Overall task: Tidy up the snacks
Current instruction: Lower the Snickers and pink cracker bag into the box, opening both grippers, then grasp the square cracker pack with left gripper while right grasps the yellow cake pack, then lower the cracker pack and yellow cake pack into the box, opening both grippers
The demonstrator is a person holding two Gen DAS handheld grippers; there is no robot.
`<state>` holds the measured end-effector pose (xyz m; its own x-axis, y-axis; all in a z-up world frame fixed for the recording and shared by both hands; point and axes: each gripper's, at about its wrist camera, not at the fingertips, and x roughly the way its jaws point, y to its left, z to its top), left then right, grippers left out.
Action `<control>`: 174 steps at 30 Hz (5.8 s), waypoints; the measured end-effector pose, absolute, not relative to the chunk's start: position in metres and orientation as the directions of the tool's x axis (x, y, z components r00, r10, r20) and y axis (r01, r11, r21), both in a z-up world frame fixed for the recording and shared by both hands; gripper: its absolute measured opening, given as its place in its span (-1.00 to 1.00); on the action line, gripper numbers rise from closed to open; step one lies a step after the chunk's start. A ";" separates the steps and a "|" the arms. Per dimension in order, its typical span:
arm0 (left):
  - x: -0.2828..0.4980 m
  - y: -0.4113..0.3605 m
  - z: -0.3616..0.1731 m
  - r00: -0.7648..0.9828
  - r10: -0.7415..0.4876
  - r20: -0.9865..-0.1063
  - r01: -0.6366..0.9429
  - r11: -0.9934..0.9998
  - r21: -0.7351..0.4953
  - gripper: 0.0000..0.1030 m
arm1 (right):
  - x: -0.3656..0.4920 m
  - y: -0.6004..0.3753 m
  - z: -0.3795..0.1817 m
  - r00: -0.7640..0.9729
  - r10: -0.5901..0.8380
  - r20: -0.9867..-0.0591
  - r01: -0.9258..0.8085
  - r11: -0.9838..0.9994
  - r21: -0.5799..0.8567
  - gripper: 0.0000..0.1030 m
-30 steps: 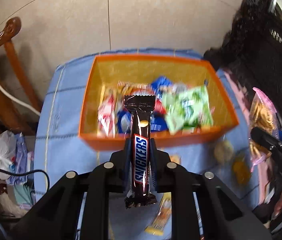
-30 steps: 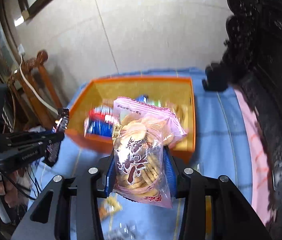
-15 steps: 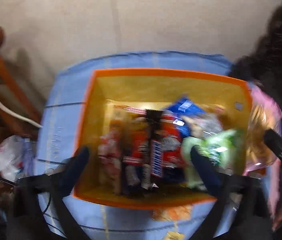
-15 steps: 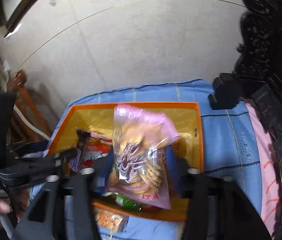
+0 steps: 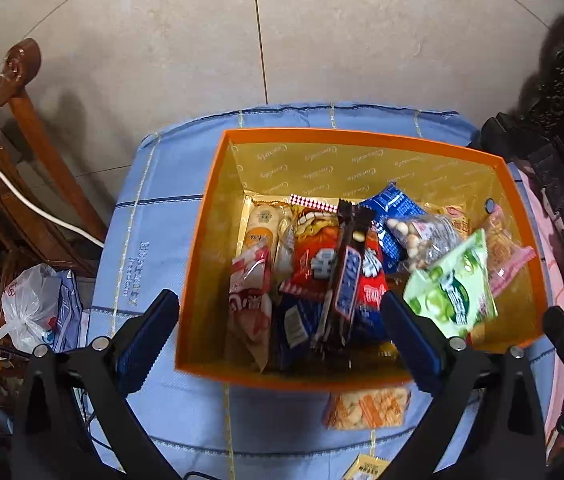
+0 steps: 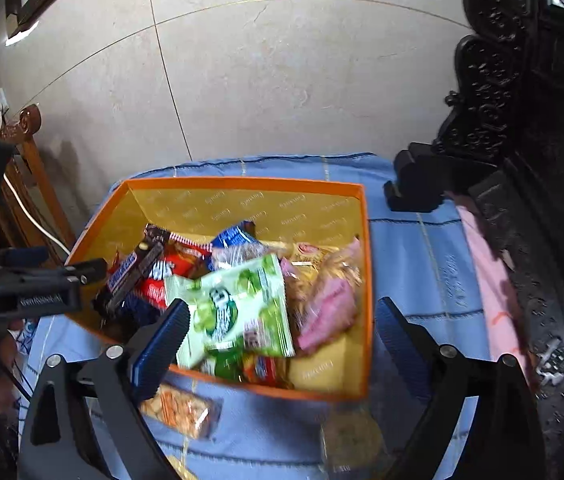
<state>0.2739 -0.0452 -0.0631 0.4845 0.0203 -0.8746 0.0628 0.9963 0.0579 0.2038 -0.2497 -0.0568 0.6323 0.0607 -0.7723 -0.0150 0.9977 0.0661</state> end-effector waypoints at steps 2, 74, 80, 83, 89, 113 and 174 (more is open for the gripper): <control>0.258 -0.043 -0.061 0.482 0.010 -0.876 0.075 0.996 0.053 0.92 | 0.188 -0.255 -0.055 0.630 0.072 -0.773 -0.008 0.996 0.086 0.92; 0.133 -0.062 -0.172 0.217 -0.032 -0.976 0.144 0.990 0.000 0.92 | 0.054 -0.334 -0.145 0.407 0.069 -0.911 0.098 0.988 0.118 -0.25; 0.168 -0.093 -0.182 0.210 -0.042 -0.977 0.121 0.993 -0.017 0.92 | 0.046 -0.314 -0.148 0.385 0.153 -0.910 0.057 0.980 0.189 -0.25; 0.179 -0.105 -0.190 0.200 -0.020 -0.980 0.135 0.991 0.007 0.92 | 0.051 -0.316 -0.156 0.370 0.178 -0.912 0.044 0.977 0.208 -0.25; 0.199 -0.116 -0.212 0.155 -0.003 -0.988 0.135 0.991 0.018 0.92 | 0.053 -0.317 -0.160 0.370 0.231 -0.900 0.010 0.968 0.253 -0.24; 0.141 -0.025 -0.171 0.291 -0.060 -0.955 0.102 0.994 -0.031 -0.93 | 0.074 -0.254 -0.142 0.344 0.324 -0.881 -0.163 0.945 0.284 -0.24; 0.288 -0.028 -0.049 0.444 -0.100 -0.890 0.059 0.995 -0.083 -0.10 | 0.248 -0.236 -0.047 0.586 0.225 -0.779 -0.217 0.969 0.117 -0.24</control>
